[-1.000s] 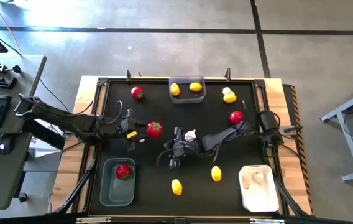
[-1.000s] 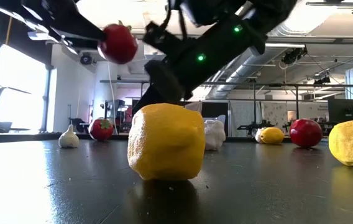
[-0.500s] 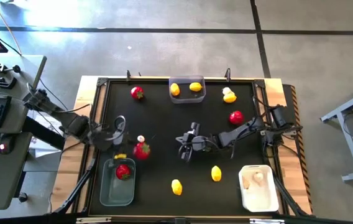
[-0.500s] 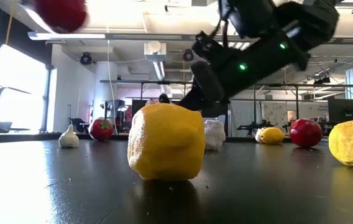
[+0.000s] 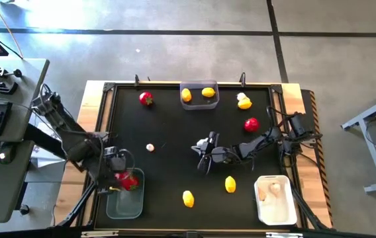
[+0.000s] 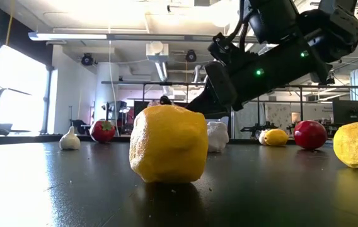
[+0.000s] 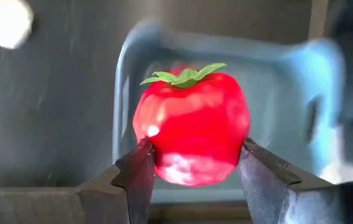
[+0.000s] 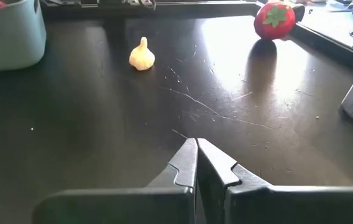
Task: Sort produce into baskets
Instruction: Put the bottom tomato into the dark green bin
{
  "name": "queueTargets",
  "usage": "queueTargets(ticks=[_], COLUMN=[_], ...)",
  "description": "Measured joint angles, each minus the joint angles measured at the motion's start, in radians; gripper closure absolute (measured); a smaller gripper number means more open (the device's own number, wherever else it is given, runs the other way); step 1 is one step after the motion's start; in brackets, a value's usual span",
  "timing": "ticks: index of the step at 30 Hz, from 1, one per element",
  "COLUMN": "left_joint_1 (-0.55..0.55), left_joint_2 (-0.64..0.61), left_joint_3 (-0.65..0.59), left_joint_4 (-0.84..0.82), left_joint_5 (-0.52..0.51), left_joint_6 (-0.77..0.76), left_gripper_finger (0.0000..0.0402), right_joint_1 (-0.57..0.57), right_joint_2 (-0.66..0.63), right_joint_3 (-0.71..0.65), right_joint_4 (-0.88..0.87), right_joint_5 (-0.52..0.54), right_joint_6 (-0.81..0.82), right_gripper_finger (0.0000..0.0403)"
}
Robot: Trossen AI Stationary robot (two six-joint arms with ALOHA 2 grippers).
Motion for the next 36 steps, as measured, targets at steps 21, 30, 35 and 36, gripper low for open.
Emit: queueTargets(ticks=[21, 30, 35, 36], left_joint_1=[-0.037, -0.033, -0.032, -0.032], left_joint_2=[0.268, 0.33, 0.339, 0.339], left_joint_3=[-0.001, -0.001, -0.001, 0.0], left_joint_4=[-0.089, -0.068, -0.067, -0.067], left_joint_5=[0.126, 0.124, 0.121, 0.121], left_joint_6=[0.427, 0.371, 0.332, 0.332], left_gripper_finger=[0.0229, 0.0187, 0.0156, 0.0153], right_joint_1=[-0.002, -0.002, -0.002, -0.002], right_joint_2=[0.0, 0.0, 0.0, 0.0], right_joint_3=[0.001, 0.002, 0.002, 0.002], right_joint_4=[-0.001, -0.001, -0.001, -0.001], right_joint_5=[0.001, 0.0, 0.0, 0.001], right_joint_6=[-0.005, -0.005, -0.005, -0.005], right_gripper_finger=[0.0403, 0.0403, 0.0403, 0.0403])
